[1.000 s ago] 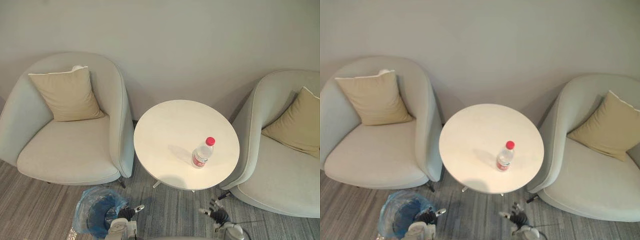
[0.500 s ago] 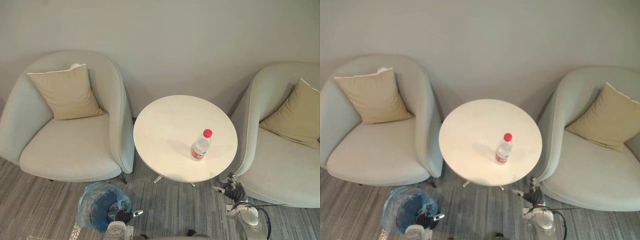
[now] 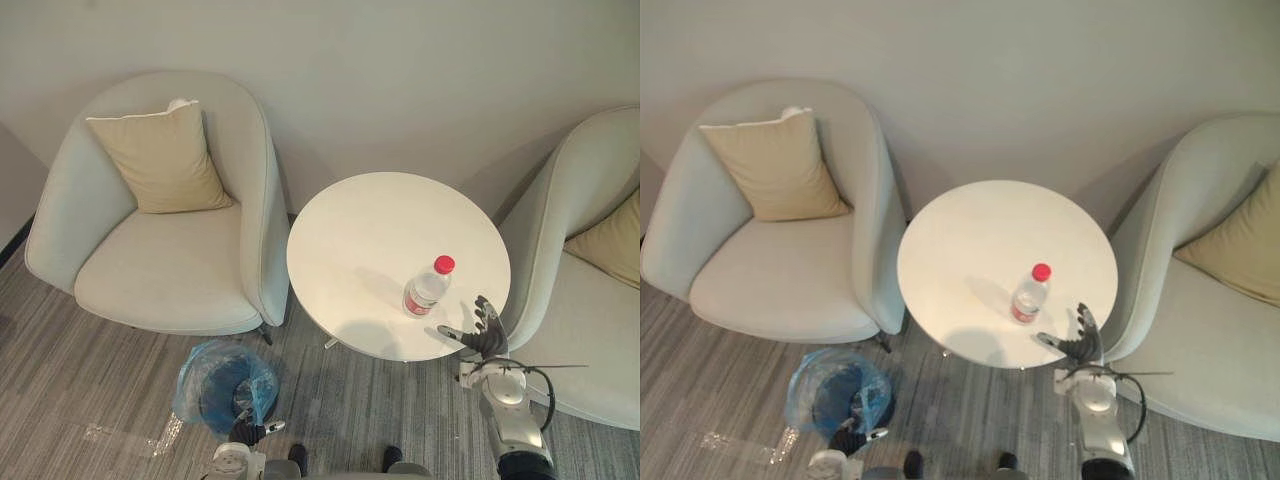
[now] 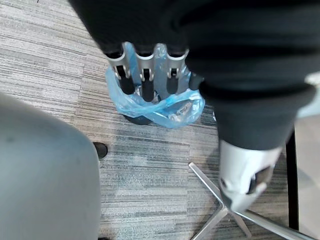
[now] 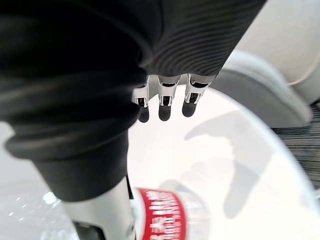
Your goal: Gather rubbish on tea table into small bin, then transfer packed bag to large trash can.
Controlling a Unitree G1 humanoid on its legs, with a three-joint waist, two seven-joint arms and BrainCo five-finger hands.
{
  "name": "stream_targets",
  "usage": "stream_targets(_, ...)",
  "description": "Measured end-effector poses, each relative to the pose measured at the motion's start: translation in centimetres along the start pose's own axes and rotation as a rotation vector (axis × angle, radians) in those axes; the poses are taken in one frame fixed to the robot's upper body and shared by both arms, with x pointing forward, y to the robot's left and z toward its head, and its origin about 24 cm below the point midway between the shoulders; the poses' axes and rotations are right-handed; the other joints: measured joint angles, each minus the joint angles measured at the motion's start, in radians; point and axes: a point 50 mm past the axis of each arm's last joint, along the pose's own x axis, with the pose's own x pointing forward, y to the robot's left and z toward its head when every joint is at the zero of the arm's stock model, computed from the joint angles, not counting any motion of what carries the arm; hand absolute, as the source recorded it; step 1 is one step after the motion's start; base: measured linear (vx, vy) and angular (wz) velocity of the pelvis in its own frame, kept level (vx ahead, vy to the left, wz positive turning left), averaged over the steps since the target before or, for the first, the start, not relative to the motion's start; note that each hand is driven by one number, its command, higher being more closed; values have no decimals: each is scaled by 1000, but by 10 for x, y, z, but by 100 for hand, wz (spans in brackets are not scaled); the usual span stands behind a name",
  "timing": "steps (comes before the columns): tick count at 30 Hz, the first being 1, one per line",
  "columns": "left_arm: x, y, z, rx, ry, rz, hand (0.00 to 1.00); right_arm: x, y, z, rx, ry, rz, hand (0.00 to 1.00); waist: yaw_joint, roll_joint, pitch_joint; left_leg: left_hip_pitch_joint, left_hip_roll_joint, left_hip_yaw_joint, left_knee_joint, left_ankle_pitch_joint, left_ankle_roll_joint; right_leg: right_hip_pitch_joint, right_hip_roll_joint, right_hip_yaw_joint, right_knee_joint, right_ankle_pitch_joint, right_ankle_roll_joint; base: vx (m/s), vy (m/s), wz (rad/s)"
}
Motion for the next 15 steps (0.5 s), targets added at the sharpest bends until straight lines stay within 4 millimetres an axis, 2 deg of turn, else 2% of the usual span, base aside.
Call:
stream_targets(5, 1, -1, 6, 12, -17, -3, 0, 7, 3, 4, 1, -7, 5, 0, 14, 0, 10, -22, -5, -43, 2, 7, 2, 3, -2, -33, -3, 0, 0, 7, -10, 28)
stream_targets(9, 3, -3, 12, 24, -37, -6, 0, 14, 10, 16, 6, -49, 26, 0, 28, 9, 33, -24, -7, -49, 2, 7, 2, 4, -3, -36, -2, 0, 0, -4, 2, 4)
stream_targets(15, 3, -4, 15, 23, -46, 1, 0, 17, 13, 12, 2, -27, 42, 0, 31, 14, 42, -41, -9, -78, 6, 7, 2, 3, -3, -46, -2, 0, 0, -1, 2, 13)
